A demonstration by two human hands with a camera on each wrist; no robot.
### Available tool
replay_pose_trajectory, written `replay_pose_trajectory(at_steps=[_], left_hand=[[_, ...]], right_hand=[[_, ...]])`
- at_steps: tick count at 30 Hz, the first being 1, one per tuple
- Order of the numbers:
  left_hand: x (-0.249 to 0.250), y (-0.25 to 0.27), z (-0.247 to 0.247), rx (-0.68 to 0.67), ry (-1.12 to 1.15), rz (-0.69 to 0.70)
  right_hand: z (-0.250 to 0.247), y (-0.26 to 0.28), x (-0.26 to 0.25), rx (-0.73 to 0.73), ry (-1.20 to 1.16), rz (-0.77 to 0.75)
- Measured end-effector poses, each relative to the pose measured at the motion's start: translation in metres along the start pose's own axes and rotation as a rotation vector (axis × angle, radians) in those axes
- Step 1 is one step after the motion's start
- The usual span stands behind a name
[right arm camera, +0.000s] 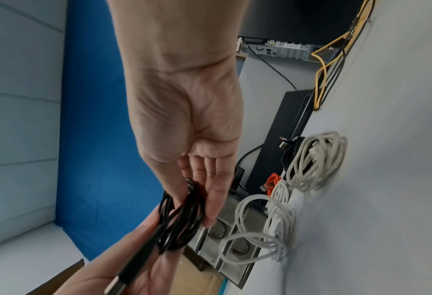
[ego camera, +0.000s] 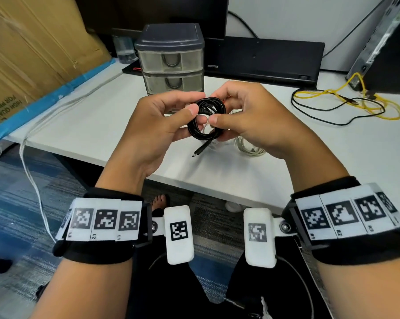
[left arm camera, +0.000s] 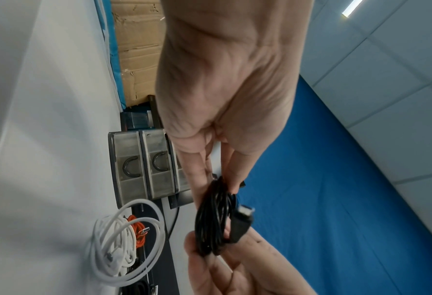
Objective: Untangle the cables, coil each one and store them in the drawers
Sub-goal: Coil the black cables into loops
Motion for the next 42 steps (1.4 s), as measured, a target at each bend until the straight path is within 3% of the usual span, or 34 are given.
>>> replay_pose_trajectory(at_steps=[17,28,37,42], left_hand=[[0.007,-0.009,-0.001,0.052,0.022,0.071],[0.062,-0.047,0.028,-0.043,-0.211,0.235],[0.079,-0.105,0.089,-0.175,-0.434,0.208],[0.067,-0.151,0.138,-0.329,-0.656,0.153]], right_hand=[[-0.013,-0.001,-0.009,0.084,-0.095,-0.100],[-0.063,-0.011,-0.038,0.157,-0.159,-0.152],[-0.125,-0.035,-0.026,0.238,-0.097,0.009],[-0.163,-0.052,0.003,0.220,-0.043,0.148]])
Point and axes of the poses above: each hand's wrist, its own y-axis away from the middle knuckle, its own z-axis out of the palm, x = y × z, the point moved 8 cm from there along -y, towards the middle knuckle, and after that the axes turned 2 degrees about x, right-handed, at the moved point
